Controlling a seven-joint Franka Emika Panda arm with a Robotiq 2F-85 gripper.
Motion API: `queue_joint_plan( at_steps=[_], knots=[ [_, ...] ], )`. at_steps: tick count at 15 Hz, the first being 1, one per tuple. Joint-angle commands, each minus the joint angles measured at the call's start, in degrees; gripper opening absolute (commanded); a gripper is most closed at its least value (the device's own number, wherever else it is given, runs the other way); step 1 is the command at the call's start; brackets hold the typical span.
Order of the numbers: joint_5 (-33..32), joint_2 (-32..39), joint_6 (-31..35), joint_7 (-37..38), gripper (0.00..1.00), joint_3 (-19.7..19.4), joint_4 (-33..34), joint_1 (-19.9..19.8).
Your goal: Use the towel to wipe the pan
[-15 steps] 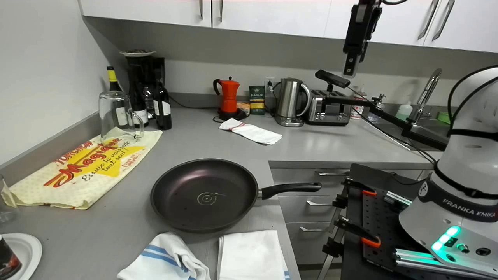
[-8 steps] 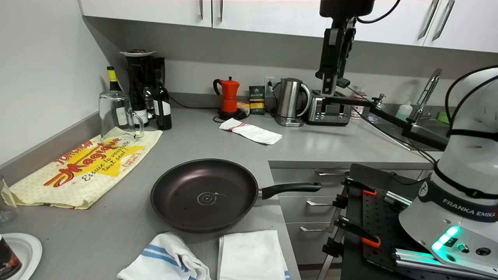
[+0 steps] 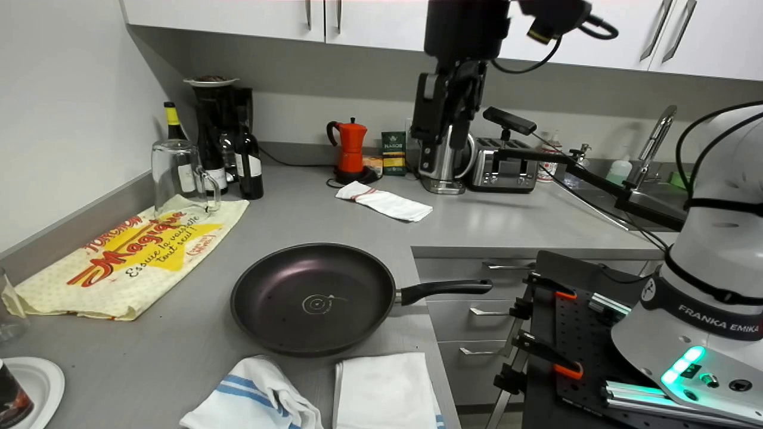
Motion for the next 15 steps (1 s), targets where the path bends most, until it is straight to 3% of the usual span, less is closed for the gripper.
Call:
queue_joint_plan(
  at_steps=[1, 8, 15],
  knots=[
    [-0.93, 12.20, 6.74, 4.79, 1.00, 1.19, 4.03, 0.63],
    [-3.93, 33.50, 18.18, 10.58, 1.00, -1.06, 13.08, 5.23],
    [-8.97, 44.74, 23.07, 14.94, 1.00, -7.99, 20.57, 14.18]
  ],
)
